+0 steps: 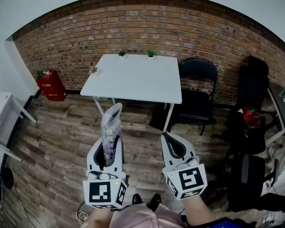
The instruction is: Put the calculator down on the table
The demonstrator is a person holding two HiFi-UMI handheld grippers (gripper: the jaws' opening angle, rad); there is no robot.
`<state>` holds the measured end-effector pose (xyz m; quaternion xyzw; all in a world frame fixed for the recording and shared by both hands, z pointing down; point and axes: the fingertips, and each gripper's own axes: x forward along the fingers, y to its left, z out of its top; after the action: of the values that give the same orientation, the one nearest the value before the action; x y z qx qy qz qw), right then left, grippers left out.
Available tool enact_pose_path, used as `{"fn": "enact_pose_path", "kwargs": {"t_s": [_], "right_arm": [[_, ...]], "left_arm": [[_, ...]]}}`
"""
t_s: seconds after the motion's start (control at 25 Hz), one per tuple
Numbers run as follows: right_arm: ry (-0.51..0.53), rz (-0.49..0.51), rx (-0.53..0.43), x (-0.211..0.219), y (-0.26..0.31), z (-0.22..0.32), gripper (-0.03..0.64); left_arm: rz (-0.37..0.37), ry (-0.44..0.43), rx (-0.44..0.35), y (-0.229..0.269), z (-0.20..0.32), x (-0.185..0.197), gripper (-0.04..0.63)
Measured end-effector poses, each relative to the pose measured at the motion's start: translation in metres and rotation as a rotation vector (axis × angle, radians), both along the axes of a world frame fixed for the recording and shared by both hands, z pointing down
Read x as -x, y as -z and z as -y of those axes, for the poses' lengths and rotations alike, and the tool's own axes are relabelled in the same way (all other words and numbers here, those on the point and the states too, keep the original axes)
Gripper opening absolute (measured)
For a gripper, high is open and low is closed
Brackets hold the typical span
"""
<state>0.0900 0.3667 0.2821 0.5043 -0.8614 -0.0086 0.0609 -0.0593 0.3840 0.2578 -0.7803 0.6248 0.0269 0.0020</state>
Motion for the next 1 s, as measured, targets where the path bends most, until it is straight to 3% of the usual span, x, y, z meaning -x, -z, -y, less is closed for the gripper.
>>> {"fn": "enact_pose_path", "kwargs": {"t_s": [0.32,0.72,1.0], "right_arm": [[0.044,-0.006,0.013,0.005,-0.008,-0.004,0.002],[0.048,0.012,0.03,-0.031,-0.019,0.0,0.003],[0.061,0.026,0.052,-0.034,-0.033,0.019,0.003]], "left_arm": [[-0.001,0.002,0.011,-0.004,0.001,-0.003,0.135],[-0.005,0.026,0.044,-0.017,-0.001,-0.032,0.133],[-0.001,0.054,0.075,-0.034,0.007,-0.033,0.133]]}}
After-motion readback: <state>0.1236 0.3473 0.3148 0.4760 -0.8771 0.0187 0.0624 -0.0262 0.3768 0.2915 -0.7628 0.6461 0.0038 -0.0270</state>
